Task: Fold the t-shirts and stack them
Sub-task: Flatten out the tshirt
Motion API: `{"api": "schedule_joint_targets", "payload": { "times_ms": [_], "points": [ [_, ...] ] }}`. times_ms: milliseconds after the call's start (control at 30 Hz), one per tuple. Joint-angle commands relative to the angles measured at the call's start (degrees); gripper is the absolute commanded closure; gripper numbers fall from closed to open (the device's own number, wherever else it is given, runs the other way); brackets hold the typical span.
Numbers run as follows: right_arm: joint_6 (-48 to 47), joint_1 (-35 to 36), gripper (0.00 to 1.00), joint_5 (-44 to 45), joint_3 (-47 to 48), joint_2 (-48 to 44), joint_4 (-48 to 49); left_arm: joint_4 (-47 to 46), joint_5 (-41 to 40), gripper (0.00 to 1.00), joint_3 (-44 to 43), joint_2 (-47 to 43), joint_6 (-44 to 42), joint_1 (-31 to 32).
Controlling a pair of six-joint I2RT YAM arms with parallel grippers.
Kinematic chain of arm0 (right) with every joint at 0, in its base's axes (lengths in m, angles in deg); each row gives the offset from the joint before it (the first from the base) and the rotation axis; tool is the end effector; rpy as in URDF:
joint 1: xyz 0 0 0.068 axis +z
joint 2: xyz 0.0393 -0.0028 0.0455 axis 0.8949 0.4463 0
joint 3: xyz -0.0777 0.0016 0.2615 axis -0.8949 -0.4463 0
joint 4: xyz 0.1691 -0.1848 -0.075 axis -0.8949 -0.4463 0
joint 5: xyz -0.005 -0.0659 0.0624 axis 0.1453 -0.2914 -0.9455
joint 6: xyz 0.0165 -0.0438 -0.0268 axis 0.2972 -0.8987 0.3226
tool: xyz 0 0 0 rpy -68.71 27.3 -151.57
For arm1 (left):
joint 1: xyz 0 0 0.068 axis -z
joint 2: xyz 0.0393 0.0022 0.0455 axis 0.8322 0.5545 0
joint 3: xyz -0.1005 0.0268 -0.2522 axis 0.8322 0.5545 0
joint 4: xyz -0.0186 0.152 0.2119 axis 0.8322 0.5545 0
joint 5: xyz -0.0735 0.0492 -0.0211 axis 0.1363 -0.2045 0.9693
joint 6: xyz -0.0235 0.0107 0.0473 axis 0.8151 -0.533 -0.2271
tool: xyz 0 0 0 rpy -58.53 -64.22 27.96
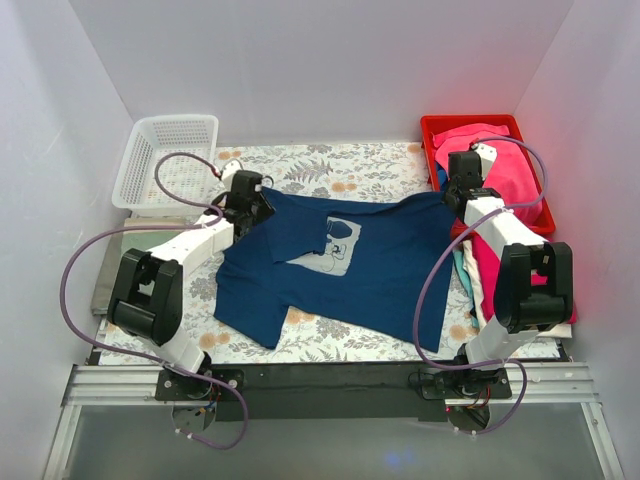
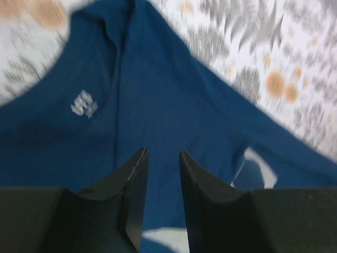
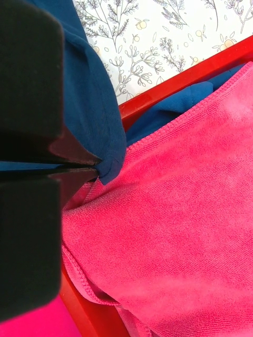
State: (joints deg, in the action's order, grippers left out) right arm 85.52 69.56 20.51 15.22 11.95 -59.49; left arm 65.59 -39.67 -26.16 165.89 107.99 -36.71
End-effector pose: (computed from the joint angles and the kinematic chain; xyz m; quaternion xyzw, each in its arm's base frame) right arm 0.3672 0.0222 0.2520 0.2268 0.8455 -0.1084 0.4711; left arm 0.3416 -0.1105 0.2351 -0.5052 0.7409 -0.2350 0.3750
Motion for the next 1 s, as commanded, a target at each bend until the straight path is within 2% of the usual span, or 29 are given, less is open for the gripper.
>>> {"api": "schedule_joint_targets", "payload": {
  "times_ms": [0,233,467,800,967],
  "points": [
    [-0.05,-0.18,0.99,0.03,0.50,-0.57,1.61,7.26,5.47,0.71,4.49,-3.33,1.95,3.23],
    [0.83,-0.18,0.99,-1.11,-1.09,-1.36,1.43,7.53,6.88,0.68,13.11,-6.85,4.32,4.37],
    [1.18,-0.18,0.99,-1.47,-1.79,-1.62,1.17,6.21,6.18,0.68,17.87,-6.95,4.85,5.61],
    [0.83,-0.18,0.99,-1.20,-2.14,-1.36,0.99,5.51,6.97,0.67,16.30,-10.11,4.33,5.70],
    [1.00,-0.18,0.99,-0.94,-2.32,-1.27,0.82,5.51,7.76,0.67,15.06,-8.71,3.98,5.61]
  ]
}}
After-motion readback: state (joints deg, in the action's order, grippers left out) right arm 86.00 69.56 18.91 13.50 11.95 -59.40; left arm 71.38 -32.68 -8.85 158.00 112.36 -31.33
